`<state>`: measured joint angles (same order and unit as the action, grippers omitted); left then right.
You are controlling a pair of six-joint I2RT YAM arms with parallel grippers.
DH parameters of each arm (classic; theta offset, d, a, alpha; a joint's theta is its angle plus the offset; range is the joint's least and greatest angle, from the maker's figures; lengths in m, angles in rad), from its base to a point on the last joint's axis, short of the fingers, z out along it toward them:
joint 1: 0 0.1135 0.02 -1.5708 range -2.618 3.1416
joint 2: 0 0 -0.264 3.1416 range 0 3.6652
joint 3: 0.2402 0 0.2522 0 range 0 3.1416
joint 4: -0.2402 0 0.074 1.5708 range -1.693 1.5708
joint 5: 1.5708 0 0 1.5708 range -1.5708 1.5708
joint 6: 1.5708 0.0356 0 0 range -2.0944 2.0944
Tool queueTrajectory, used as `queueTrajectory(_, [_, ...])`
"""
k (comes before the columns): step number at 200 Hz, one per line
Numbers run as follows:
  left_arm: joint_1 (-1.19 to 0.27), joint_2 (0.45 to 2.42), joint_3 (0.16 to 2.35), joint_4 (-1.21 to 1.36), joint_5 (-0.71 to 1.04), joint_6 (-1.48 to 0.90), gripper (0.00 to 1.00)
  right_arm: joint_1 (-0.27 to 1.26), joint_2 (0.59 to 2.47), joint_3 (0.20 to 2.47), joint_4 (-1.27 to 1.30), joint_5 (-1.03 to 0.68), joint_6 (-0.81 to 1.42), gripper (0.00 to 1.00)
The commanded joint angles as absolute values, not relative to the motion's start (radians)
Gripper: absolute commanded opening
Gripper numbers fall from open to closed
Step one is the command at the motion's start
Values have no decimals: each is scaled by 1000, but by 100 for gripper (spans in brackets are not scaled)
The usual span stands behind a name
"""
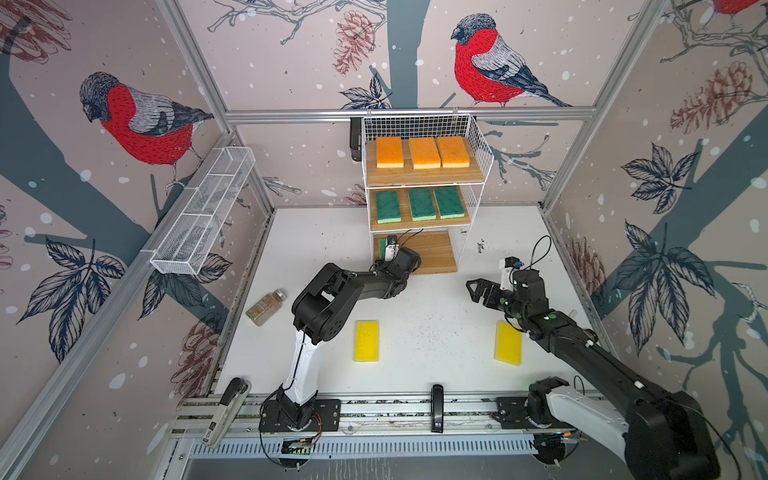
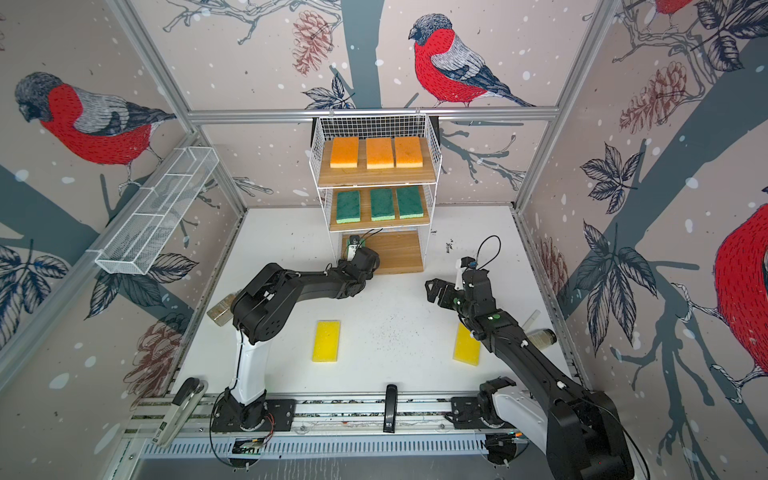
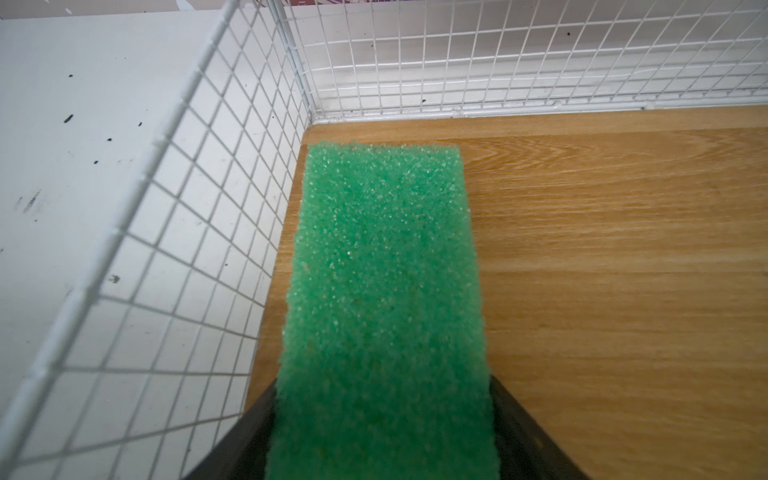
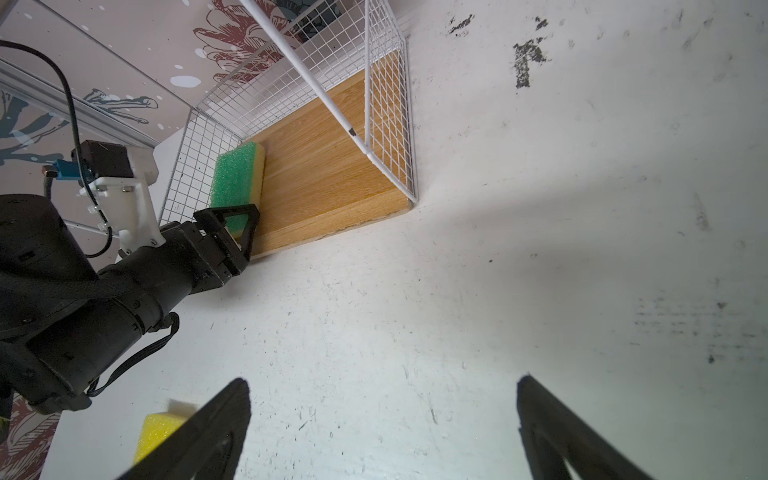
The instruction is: Place and organize the cleaning sponges onto the shelf
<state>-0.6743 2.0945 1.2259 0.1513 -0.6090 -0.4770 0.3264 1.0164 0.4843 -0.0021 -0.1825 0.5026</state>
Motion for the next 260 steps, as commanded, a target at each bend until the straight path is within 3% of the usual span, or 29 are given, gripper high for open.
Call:
queueTrajectory(1, [-671, 2089, 1233, 100, -622, -491, 73, 330, 1017, 491, 29, -184, 507, 99])
queueTrajectory(260, [-711, 1948, 1215, 24, -583, -486, 78, 334, 853, 472, -55, -149, 494, 99])
